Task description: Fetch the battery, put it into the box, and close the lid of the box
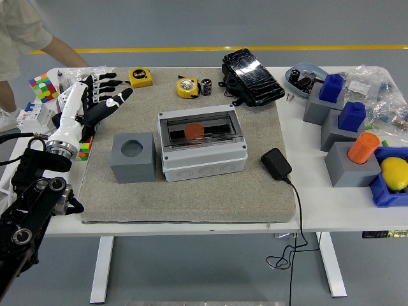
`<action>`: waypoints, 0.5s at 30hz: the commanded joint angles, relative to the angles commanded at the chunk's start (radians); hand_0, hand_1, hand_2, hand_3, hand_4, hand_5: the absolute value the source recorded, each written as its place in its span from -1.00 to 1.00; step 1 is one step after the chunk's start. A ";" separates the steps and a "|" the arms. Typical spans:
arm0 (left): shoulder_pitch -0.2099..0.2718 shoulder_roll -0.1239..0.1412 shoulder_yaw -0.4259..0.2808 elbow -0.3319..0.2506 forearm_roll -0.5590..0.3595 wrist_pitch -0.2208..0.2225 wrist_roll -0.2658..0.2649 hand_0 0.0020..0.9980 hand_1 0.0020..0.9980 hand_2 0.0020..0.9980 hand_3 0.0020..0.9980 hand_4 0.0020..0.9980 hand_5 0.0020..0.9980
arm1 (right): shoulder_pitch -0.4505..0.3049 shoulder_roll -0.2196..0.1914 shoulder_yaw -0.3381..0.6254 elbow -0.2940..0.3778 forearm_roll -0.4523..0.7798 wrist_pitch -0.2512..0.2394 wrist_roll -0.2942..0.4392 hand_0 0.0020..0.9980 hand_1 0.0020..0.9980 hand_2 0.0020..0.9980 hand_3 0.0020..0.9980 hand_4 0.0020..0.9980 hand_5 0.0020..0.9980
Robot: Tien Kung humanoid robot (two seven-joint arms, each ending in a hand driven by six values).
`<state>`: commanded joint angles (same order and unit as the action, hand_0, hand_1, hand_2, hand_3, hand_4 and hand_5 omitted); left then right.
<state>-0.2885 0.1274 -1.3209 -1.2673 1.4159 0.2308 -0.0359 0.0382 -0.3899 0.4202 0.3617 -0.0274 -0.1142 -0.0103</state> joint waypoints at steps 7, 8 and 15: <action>0.021 -0.005 -0.013 0.007 0.014 -0.005 0.005 0.24 0.41 0.40 0.45 1.00 -0.01 | -0.008 0.005 -0.009 -0.012 0.022 0.000 -0.002 0.09 0.20 0.18 0.09 0.87 -0.02; 0.023 -0.006 -0.015 0.006 0.013 -0.006 0.005 0.24 0.41 0.40 0.45 1.00 -0.02 | -0.009 0.005 -0.011 -0.013 0.024 0.000 -0.002 0.09 0.20 0.18 0.09 0.87 -0.02; 0.044 -0.005 -0.045 0.000 0.003 -0.012 0.003 0.24 0.41 0.40 0.45 1.00 -0.04 | -0.008 0.008 -0.024 -0.020 0.038 0.000 -0.003 0.09 0.20 0.18 0.09 0.87 -0.02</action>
<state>-0.2449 0.1224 -1.3658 -1.2676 1.4190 0.2192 -0.0327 0.0300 -0.3821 0.3959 0.3412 0.0105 -0.1145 -0.0134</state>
